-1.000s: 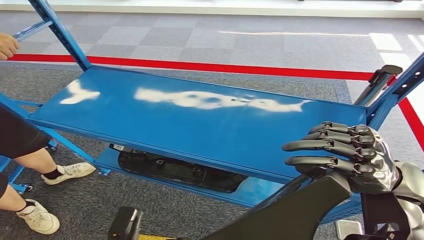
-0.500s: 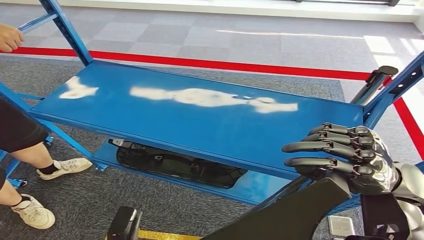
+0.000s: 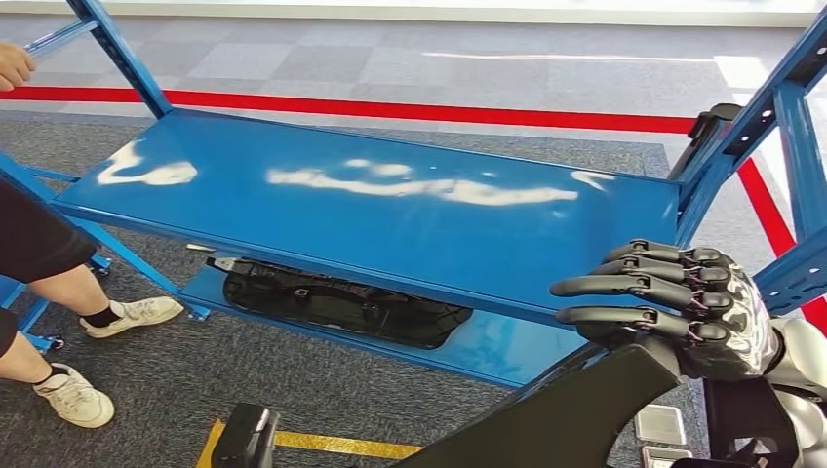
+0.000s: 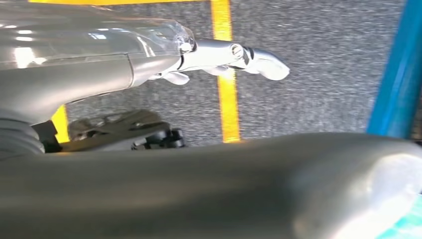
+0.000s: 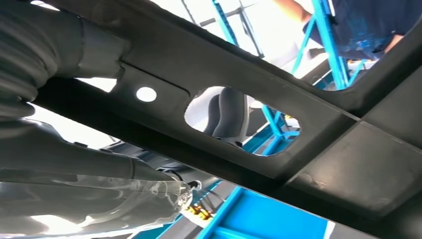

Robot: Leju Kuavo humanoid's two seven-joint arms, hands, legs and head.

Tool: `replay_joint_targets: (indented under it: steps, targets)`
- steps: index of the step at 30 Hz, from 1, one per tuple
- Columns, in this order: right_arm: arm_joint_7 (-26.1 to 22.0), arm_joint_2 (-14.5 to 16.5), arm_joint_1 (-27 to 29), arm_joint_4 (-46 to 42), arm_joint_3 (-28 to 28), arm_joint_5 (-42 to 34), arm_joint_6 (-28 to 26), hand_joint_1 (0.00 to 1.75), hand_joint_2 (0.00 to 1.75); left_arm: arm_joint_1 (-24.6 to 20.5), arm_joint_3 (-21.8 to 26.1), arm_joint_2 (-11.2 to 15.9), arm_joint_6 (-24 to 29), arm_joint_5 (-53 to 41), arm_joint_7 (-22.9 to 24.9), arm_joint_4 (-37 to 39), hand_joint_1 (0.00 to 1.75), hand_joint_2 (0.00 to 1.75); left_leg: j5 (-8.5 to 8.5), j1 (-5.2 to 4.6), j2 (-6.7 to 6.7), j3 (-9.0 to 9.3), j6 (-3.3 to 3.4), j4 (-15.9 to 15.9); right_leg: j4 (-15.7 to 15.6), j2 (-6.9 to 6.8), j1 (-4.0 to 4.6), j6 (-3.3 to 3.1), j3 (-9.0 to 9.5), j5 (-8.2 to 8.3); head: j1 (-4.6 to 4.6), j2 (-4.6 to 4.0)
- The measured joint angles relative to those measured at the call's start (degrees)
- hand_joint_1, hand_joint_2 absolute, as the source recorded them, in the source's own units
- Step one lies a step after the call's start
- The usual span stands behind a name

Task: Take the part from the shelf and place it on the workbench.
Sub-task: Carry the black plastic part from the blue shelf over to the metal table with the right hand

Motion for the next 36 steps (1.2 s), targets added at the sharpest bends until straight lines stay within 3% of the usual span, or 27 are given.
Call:
replay_joint_targets:
  steps: [1,4,5,6,8,9,10,11,13,14,15,16,18,20,21,23,24,25,27,28,29,30,31,32,34,36]
  targets:
    - [0.05,-0.01,-0.04,-0.01,0.00,0.02,0.00,1.75,1.75,-0.03,0.01,-0.01,0.00,-0.02,0.00,0.00,0.00,0.00,0.49,-0.10,-0.02,2.18,0.39,-2.10,-0.01,0.02,0.20,-0.01,-0.58,0.52,0.00,0.00]
    - [0.10,-0.06,-0.35,-0.13,-0.03,0.01,0.07,1.75,1.75,-0.44,0.01,0.00,-0.01,-0.11,-0.02,-0.01,0.00,0.00,3.17,-0.89,-0.12,11.28,2.15,-15.01,-0.21,0.04,0.59,0.15,-1.78,2.11,0.03,0.00]
    - [0.11,-0.07,-0.47,-0.16,-0.03,-0.01,0.14,1.75,1.75,-0.61,0.00,0.00,-0.01,-0.13,-0.02,-0.01,0.00,0.00,3.67,-1.20,-0.12,12.78,2.42,-17.51,-0.37,-0.04,0.55,0.38,-1.96,2.66,0.03,0.00]
    - [0.13,-0.07,-0.57,-0.17,-0.02,-0.03,0.22,1.75,1.75,-0.70,0.00,0.00,0.00,-0.15,-0.03,-0.01,0.00,0.00,3.94,-1.44,-0.09,13.15,2.44,-18.45,-0.60,-0.15,0.45,0.69,-2.03,3.23,0.03,0.00]
    - [0.15,-0.08,-0.78,-0.16,0.03,-0.10,0.42,1.75,1.75,-0.64,0.00,-0.02,0.00,-0.16,-0.03,-0.01,0.00,0.00,5.41,-1.56,-0.01,12.63,2.40,-18.82,-1.19,-0.30,0.24,1.37,-2.08,4.24,0.00,0.00]
    - [0.15,-0.11,-0.88,-0.14,0.05,-0.14,0.50,1.75,1.75,-0.63,0.01,-0.02,0.01,-0.16,-0.04,-0.01,0.00,0.00,6.34,-1.47,0.11,12.24,2.51,-19.22,-1.18,-0.26,0.22,1.53,-2.27,3.79,0.01,0.00]
    - [0.16,-0.15,-1.02,-0.10,0.07,-0.19,0.58,1.75,1.75,-0.68,0.01,-0.03,0.01,-0.18,-0.04,-0.01,0.00,0.00,7.35,-1.35,0.24,11.60,2.70,-19.60,-0.43,-0.17,0.24,1.55,-2.61,2.25,0.02,0.00]
    - [0.17,-0.18,-1.14,-0.06,0.10,-0.24,0.66,1.75,1.75,-0.74,0.01,-0.07,0.02,-0.24,-0.05,0.00,0.00,0.00,8.34,-1.21,0.38,10.75,2.85,-19.88,1.43,-0.06,0.28,1.49,-3.15,-0.38,0.04,0.00]
    - [0.19,-0.22,-1.34,0.03,0.17,-0.32,0.79,1.75,1.75,-0.76,0.01,-0.16,0.02,-0.39,-0.05,0.00,0.00,0.00,9.85,-1.31,0.53,8.63,3.06,-19.70,7.82,0.09,0.34,1.51,-4.25,-6.09,0.07,0.01]
    - [0.19,-0.22,-1.38,0.09,0.20,-0.37,0.86,1.75,1.75,-0.71,0.01,-0.20,0.02,-0.45,-0.05,0.00,0.00,0.00,10.57,-1.35,0.60,7.51,3.05,-19.50,11.17,0.12,0.33,1.71,-4.49,-7.43,0.08,0.00]
    - [0.19,-0.22,-1.40,0.14,0.22,-0.41,0.92,1.75,1.75,-0.68,0.01,-0.21,0.02,-0.47,-0.05,0.00,0.00,0.00,11.25,-1.34,0.69,6.35,2.99,-19.23,13.44,0.13,0.32,2.01,-4.16,-7.31,0.08,-0.01]
    - [0.19,-0.22,-1.46,0.19,0.25,-0.45,0.97,1.75,1.75,-0.67,0.01,-0.22,0.02,-0.48,-0.05,0.00,0.00,0.00,11.86,-1.28,0.79,5.15,2.86,-18.87,13.98,0.12,0.30,2.37,-3.00,-6.06,0.08,-0.01]
    - [0.19,-0.22,-1.74,0.24,0.26,-0.48,1.05,1.75,1.75,-0.68,0.01,-0.21,0.02,-0.48,-0.05,-0.01,0.00,0.00,12.81,-1.05,0.92,2.94,2.38,-17.81,9.21,0.04,0.21,2.96,2.13,-3.42,0.09,0.00]
    - [0.19,-0.22,-2.14,0.25,0.27,-0.49,1.12,1.75,1.75,-0.69,0.01,-0.21,0.02,-0.48,-0.07,-0.01,0.00,0.00,13.45,-1.09,0.92,1.37,1.83,-16.47,1.07,0.00,0.26,2.90,8.10,-4.17,0.06,0.00]
    - [0.19,-0.22,-2.31,0.27,0.30,-0.50,1.16,1.75,1.75,-0.69,0.01,-0.21,0.02,-0.47,-0.09,-0.01,0.00,0.00,13.84,-1.17,0.90,0.89,1.59,-16.03,-1.57,0.06,0.35,2.68,9.74,-5.13,0.04,0.00]
    - [0.19,-0.19,-2.59,0.42,0.45,-0.54,1.23,1.75,1.75,-0.60,0.03,-0.18,0.02,-0.42,-0.13,0.00,0.00,0.00,14.82,-1.22,0.85,0.27,1.13,-15.80,-3.01,0.16,0.45,1.81,9.99,-5.71,0.01,0.00]
    - [0.19,-0.12,-2.73,0.56,0.57,-0.53,1.27,1.75,1.75,-0.50,0.07,-0.15,0.02,-0.38,-0.14,0.00,0.00,0.00,14.62,-1.15,0.72,-0.05,0.84,-15.67,-2.99,0.13,0.37,1.25,9.46,-5.34,-0.01,0.00]
    - [0.13,-0.02,-2.75,0.69,0.69,-0.47,1.20,1.75,1.75,-0.37,0.11,-0.12,0.02,-0.34,-0.15,0.00,0.00,0.00,13.35,-1.04,0.55,-0.41,0.46,-14.95,-2.97,0.06,0.26,0.55,8.82,-4.81,-0.02,-0.01]
    - [-0.31,0.16,-2.23,0.85,0.82,-0.11,0.59,1.75,1.75,-0.17,0.24,-0.09,0.03,-0.23,-0.16,0.00,0.00,0.00,7.95,-0.67,0.27,-1.54,-0.43,-10.33,-2.94,-0.09,0.13,-0.44,7.17,-3.52,-0.05,-0.01]
    - [-0.69,0.22,-1.68,0.86,0.84,0.16,0.13,1.75,1.75,-0.06,0.31,-0.08,0.04,-0.17,-0.18,0.00,0.00,0.00,5.12,-0.48,0.23,-2.11,-0.79,-6.65,-2.89,-0.16,0.15,-0.62,6.27,-2.83,-0.06,-0.01]
    - [-1.09,0.26,-1.12,0.87,0.86,0.42,-0.29,1.75,1.75,0.04,0.40,-0.06,0.05,-0.10,-0.21,0.00,0.00,0.00,3.37,-0.34,0.23,-2.44,-1.00,-3.11,-2.81,-0.23,0.19,-0.64,5.37,-2.17,-0.06,-0.01]
    - [-1.44,0.30,-0.62,0.89,0.88,0.60,-0.60,1.75,1.75,0.15,0.49,-0.04,0.06,-0.04,-0.24,0.00,0.00,0.00,2.98,-0.26,0.23,-2.23,-1.07,-0.70,-2.73,-0.29,0.22,-0.63,4.49,-1.54,-0.05,-0.01]
    - [-1.67,0.37,-0.24,0.90,0.90,0.72,-0.78,1.75,1.75,0.26,0.56,-0.02,0.09,-0.02,-0.25,0.00,0.00,0.00,3.82,-0.24,0.21,-1.21,-0.98,-0.12,-2.65,-0.32,0.27,-0.59,3.63,-0.93,-0.05,0.00]
    - [-1.83,0.43,-0.01,0.92,0.92,0.75,-0.89,1.75,1.75,0.32,0.62,-0.01,0.13,0.00,-0.26,0.00,0.00,0.00,5.31,-0.27,0.17,0.77,-0.71,-1.71,-2.59,-0.30,0.36,-0.52,2.84,-0.33,-0.05,0.00]
    - [-1.96,0.55,0.18,0.92,0.91,0.80,-1.02,1.75,1.75,0.32,0.74,0.09,0.20,0.02,-0.31,0.00,0.00,0.00,7.03,-0.63,-0.22,7.27,0.41,-9.97,-2.54,-0.22,0.57,-0.25,1.63,0.80,-0.04,-0.01]
    - [-2.01,0.67,0.25,0.92,0.91,0.87,-1.11,1.75,1.75,0.25,0.84,0.23,0.28,0.02,-0.39,0.00,0.00,0.00,6.12,-1.12,-0.64,12.65,1.42,-18.00,-2.62,-0.24,0.62,0.33,1.03,1.97,-0.03,-0.01]
